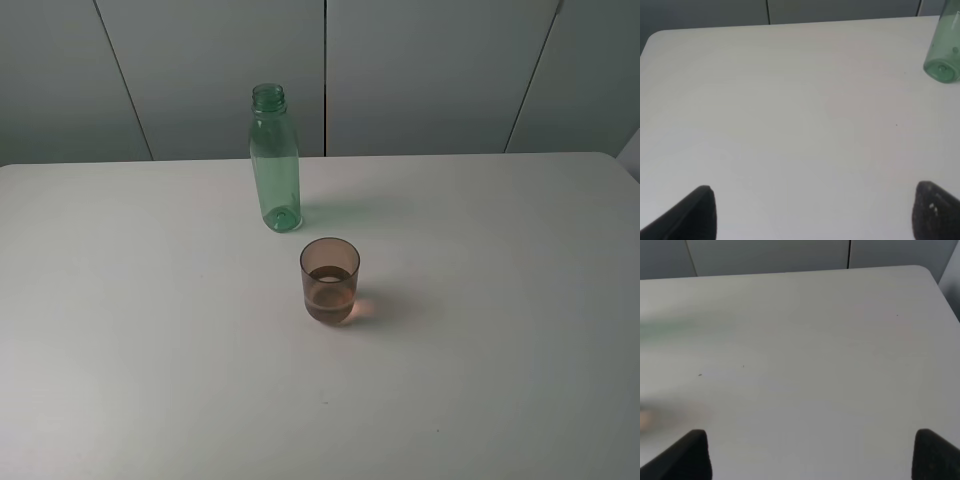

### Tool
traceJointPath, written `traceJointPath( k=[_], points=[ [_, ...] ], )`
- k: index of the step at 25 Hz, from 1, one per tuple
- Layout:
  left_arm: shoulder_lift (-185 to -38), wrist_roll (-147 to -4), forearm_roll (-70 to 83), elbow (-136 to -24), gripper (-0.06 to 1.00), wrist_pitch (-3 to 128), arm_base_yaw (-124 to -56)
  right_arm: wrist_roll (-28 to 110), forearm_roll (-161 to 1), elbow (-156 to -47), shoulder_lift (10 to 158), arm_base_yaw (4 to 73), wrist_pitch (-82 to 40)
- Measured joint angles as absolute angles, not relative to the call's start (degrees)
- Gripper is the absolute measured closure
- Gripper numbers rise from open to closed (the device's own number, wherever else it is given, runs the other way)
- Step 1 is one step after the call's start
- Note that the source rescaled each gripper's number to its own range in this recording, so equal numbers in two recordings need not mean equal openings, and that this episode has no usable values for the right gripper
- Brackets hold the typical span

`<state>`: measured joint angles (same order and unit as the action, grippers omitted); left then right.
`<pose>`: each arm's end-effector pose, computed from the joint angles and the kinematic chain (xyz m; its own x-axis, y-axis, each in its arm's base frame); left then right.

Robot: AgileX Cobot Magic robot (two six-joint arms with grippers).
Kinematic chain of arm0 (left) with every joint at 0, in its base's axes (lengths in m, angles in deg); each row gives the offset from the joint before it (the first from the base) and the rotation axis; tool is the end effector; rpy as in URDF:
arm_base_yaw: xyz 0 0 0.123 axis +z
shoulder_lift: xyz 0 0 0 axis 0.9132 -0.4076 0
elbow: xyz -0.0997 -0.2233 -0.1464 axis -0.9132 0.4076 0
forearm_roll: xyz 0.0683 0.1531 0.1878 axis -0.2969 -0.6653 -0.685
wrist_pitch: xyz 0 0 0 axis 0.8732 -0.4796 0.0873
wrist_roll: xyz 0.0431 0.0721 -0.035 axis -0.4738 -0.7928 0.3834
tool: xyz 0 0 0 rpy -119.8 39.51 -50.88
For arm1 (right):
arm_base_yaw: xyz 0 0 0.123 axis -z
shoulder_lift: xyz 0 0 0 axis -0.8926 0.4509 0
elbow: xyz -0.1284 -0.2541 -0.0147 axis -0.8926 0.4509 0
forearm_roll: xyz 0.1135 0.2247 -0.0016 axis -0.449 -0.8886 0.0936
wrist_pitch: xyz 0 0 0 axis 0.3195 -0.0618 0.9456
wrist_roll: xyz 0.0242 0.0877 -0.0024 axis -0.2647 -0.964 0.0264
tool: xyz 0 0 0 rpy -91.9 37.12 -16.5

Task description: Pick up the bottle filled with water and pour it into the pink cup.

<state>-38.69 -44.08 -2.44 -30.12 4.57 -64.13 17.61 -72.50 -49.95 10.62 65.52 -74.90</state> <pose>-0.0074 -0.0064 0.2813 -0.4496 0.0018 -0.8932 0.0363 0.9992 -0.0163 -0.0071 0.0013 0.2753 -0.4820 0.0359 -0.8755 0.0383 0.9991 0.0199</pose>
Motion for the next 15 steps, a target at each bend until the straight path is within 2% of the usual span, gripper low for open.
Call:
traceJointPath(
  k=[15],
  points=[
    [-38.69, -44.08, -2.43, -30.12, -0.06, 4.49, -64.22, 17.61, -72.5, -49.95, 10.62, 65.52, -74.9]
  ],
)
